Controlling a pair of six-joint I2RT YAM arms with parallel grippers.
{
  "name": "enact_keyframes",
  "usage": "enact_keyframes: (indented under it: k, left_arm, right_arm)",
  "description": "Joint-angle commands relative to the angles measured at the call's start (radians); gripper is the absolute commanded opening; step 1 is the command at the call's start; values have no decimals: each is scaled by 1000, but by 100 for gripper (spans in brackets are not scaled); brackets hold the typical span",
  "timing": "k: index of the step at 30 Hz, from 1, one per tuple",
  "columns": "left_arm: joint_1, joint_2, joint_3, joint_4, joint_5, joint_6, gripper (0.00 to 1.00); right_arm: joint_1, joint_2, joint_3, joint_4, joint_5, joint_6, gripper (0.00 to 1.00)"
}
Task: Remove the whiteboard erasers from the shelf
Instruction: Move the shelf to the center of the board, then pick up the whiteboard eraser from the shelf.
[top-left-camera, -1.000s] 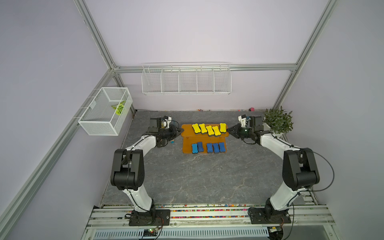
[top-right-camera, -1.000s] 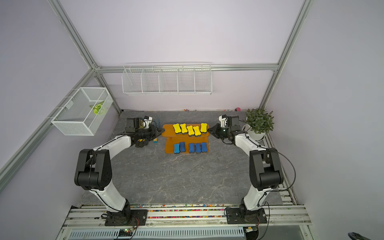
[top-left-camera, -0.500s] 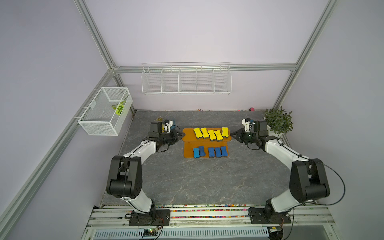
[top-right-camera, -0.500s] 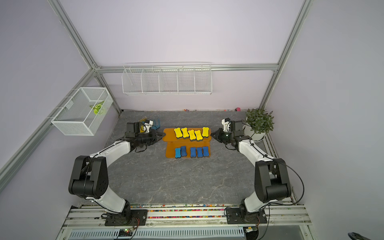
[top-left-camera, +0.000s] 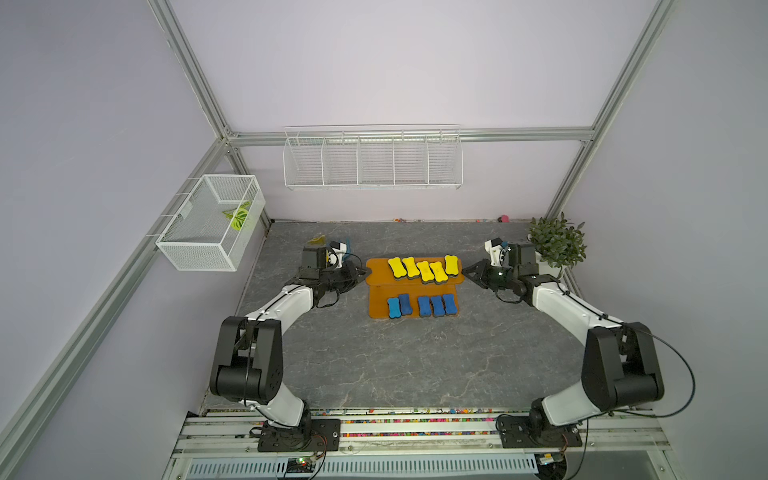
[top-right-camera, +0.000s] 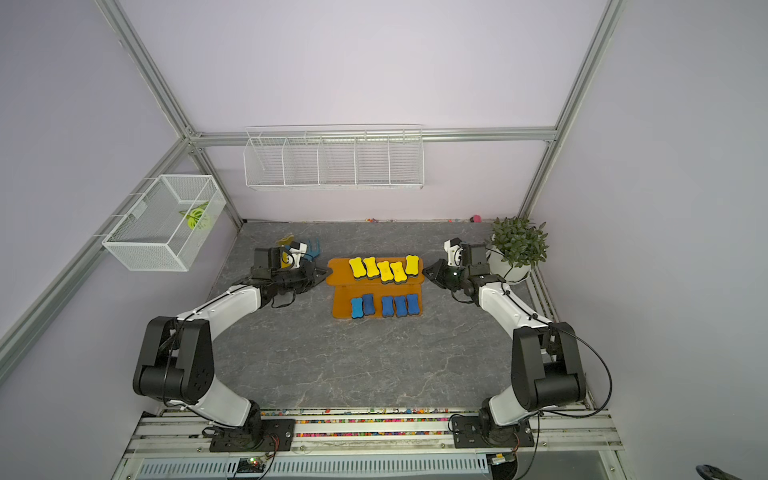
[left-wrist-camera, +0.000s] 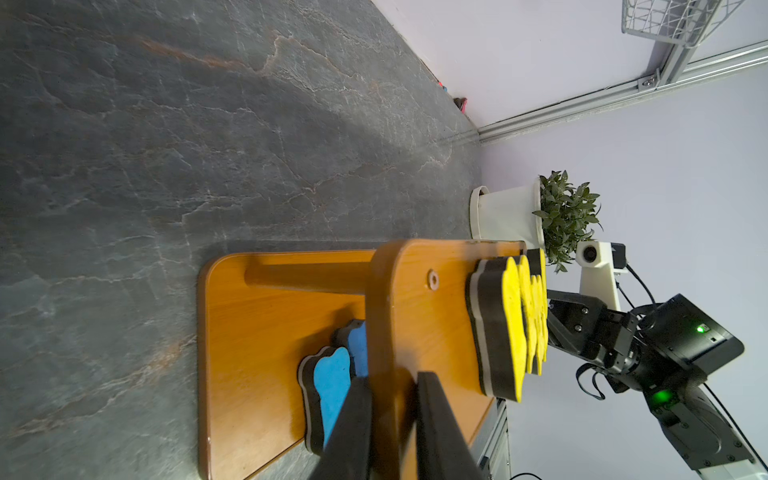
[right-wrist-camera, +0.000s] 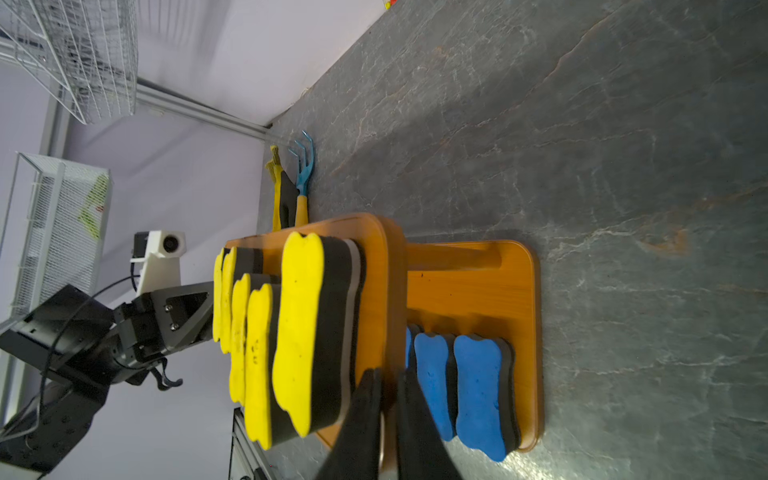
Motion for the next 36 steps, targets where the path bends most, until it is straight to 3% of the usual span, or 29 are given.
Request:
enact_keyframes:
  k: [1, 5, 23, 26, 30, 36]
  left_arm:
    - [-25, -2, 4, -27, -10, 64, 0]
    - [-27, -1, 3, -26, 1, 61, 0]
    - [-80, -7, 21, -57, -21, 64, 0]
    - [-79, -8, 25, -65, -26, 69, 7]
    - [-80, -26, 44, -104, -64, 84, 25]
    - [-63, -66, 101, -206, -144, 131, 45]
  right_arm:
    - [-7, -14, -34, -64, -27, -11, 21]
    - [-18, -24, -47, -62, -41, -7, 26]
    - [-39, -82, -84, -104, -21, -29, 26]
    - [-47, -89, -83, -102, -29, -34, 28]
    - [-84, -114, -71, -126, -4, -47, 30]
    - [-103, -144, 53, -314, 107, -138, 36]
